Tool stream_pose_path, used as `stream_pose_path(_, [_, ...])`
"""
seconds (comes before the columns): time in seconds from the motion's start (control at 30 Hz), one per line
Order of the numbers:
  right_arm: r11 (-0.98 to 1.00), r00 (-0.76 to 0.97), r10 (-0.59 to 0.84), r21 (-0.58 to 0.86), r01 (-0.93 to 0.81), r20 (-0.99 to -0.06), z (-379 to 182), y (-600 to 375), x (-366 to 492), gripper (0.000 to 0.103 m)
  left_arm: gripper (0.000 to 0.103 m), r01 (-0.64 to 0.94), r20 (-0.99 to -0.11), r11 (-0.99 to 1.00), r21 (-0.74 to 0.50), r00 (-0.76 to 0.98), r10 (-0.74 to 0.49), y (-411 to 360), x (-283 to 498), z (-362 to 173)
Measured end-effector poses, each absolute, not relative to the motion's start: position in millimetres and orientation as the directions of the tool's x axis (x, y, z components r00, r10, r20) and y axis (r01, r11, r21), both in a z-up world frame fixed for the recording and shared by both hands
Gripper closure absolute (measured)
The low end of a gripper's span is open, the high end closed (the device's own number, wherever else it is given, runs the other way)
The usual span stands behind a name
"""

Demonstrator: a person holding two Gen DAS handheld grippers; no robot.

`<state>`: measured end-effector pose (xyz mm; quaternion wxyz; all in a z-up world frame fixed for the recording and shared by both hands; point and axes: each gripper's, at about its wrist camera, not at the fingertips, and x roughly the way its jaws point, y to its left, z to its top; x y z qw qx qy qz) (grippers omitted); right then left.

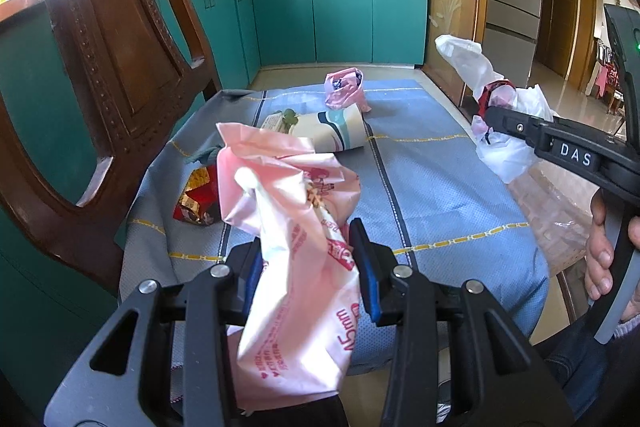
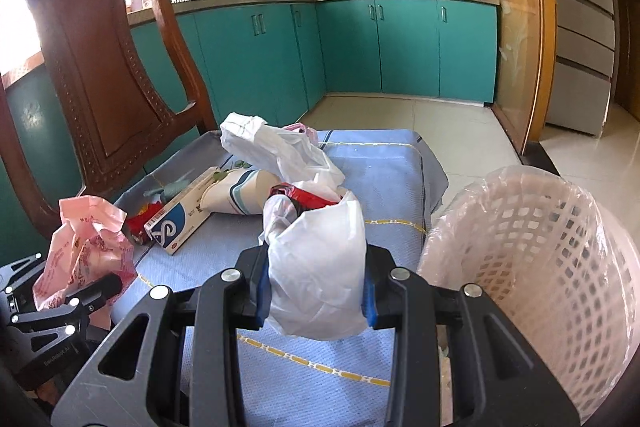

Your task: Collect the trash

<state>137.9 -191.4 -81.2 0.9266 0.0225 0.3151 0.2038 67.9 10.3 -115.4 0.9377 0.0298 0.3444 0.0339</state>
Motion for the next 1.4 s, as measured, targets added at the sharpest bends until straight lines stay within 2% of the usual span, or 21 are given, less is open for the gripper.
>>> stream_pose_path(0.6, [0.919, 0.742, 0.389, 0.176, -0.353, -0.546, -75.1, -196.6, 135.2, 0.068, 0.063, -0.046, -0.643, 0.996, 0.075, 0.761, 0.084, 10.7, 65.7, -116.0])
stream_pose_path(0.77, [0.923, 0.774, 0.385, 0.231, -0.308, -0.503, -66.4, -222.0, 134.6, 0.068, 0.063, -0.043, -0.631, 0.996, 0.080, 0.772, 0.084, 9.6, 62.9, -111.2])
stream_pose_path(1.13, [0.925, 0.800, 0.367, 0.277, -0.260, -0.475, -63.4, -239.4, 132.6, 0.068, 0.063, -0.030, -0.623, 0.996, 0.089, 0.779, 0.080, 7.1, 57.4, -111.4])
stream_pose_path(1.3, [0.932, 0.849, 0.297, 0.328, -0.157, -0.437, -56.8, -280.0, 127.9, 0.068, 0.063, -0.045, -0.614, 0.996, 0.081, 0.785, 0.086, 15.7, 58.6, -107.8])
stream_pose_path(1.4, [0.943, 0.856, 0.202, 0.331, -0.038, -0.477, -60.7, -311.3, 127.3, 0.068, 0.063, -0.040, -0.615, 0.997, 0.071, 0.785, 0.076, 14.7, 64.5, -104.6])
